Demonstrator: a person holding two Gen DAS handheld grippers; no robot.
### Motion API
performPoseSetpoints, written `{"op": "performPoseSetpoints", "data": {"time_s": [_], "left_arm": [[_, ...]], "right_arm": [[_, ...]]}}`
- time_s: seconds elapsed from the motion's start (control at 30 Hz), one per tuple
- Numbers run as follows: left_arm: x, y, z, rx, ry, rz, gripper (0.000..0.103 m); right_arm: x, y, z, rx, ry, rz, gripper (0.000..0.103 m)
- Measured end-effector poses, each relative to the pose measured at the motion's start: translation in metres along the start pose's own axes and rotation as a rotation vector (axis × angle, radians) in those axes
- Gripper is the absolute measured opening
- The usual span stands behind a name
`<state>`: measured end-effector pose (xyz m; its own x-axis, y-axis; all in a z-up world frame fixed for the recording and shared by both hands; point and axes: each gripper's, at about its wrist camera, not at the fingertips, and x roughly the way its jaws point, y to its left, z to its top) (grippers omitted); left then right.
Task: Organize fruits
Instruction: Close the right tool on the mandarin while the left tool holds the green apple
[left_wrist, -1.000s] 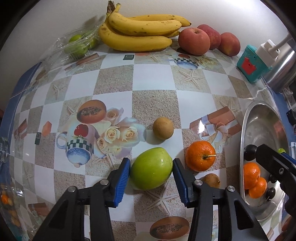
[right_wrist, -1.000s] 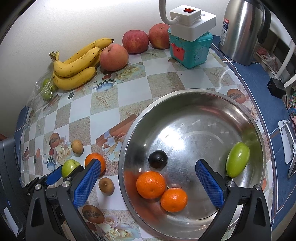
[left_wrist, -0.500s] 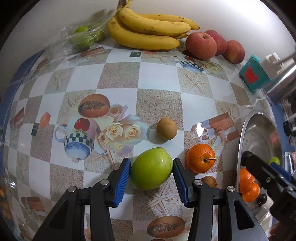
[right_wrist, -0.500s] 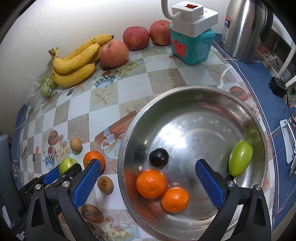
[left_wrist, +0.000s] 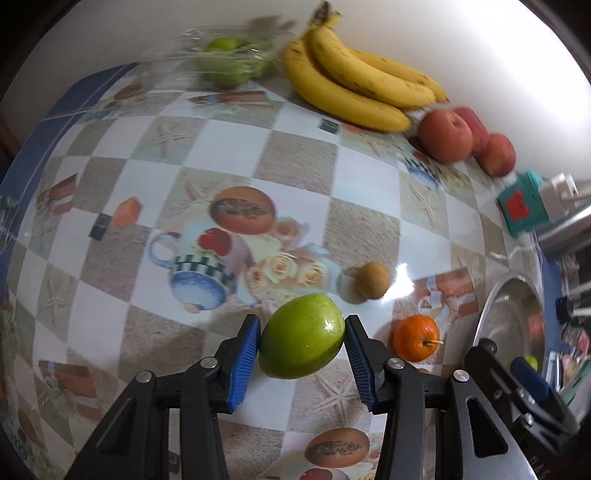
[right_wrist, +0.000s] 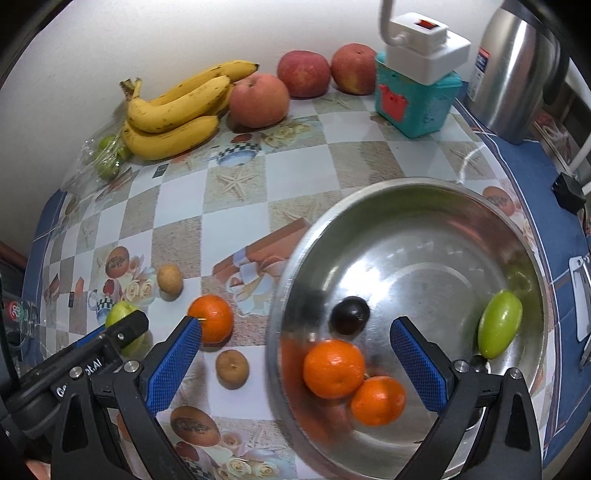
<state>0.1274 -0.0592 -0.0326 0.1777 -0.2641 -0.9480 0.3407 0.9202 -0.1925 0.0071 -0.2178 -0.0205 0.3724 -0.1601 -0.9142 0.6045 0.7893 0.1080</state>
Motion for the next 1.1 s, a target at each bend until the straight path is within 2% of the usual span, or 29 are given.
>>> {"op": "performPoseSetpoints", "data": {"time_s": [0.37, 0.6, 0.73, 0.77, 0.8, 0.83, 0.87, 1.0, 1.1], "left_arm": [[-0.019, 0.043, 0.009, -0.144, -0.035, 0.019, 0.050], [-0.023, 0.054, 0.012, -0.181, -0.045, 0.017, 0.050], [-0.023, 0.054, 0.013, -0.184, -0.042, 0.007, 0.050], [-0.023, 0.054, 0.013, -0.184, -0.040, 0.004, 0.050], [-0.023, 0.055, 0.012, -0.185, -0.038, 0.001, 0.050], [-0.022, 0.054, 0.013, -0.186, -0.035, -0.001, 0.050], [-0.021, 0.054, 0.013, -0.187, -0.034, -0.001, 0.050], [-0.018, 0.052, 0.013, -0.184, -0.027, -0.002, 0.050], [-0.015, 0.050, 0.013, -0.180, -0.018, -0.004, 0.050]], "right_arm": [[0.002, 0.047, -0.007, -0.089, -0.031, 0.111, 0.102], [0.003, 0.063, -0.006, -0.139, -0.040, 0.119, 0.102], [0.006, 0.069, -0.007, -0.184, -0.047, 0.088, 0.101], [0.008, 0.071, -0.007, -0.192, -0.045, 0.085, 0.099], [0.012, 0.072, -0.007, -0.197, -0.041, 0.083, 0.092], [0.014, 0.072, -0.007, -0.200, -0.038, 0.079, 0.080], [0.017, 0.073, -0.007, -0.203, -0.037, 0.071, 0.076], [0.026, 0.075, -0.009, -0.236, -0.037, 0.011, 0.073], [0.033, 0.074, -0.010, -0.240, -0.028, -0.017, 0.066]]}}
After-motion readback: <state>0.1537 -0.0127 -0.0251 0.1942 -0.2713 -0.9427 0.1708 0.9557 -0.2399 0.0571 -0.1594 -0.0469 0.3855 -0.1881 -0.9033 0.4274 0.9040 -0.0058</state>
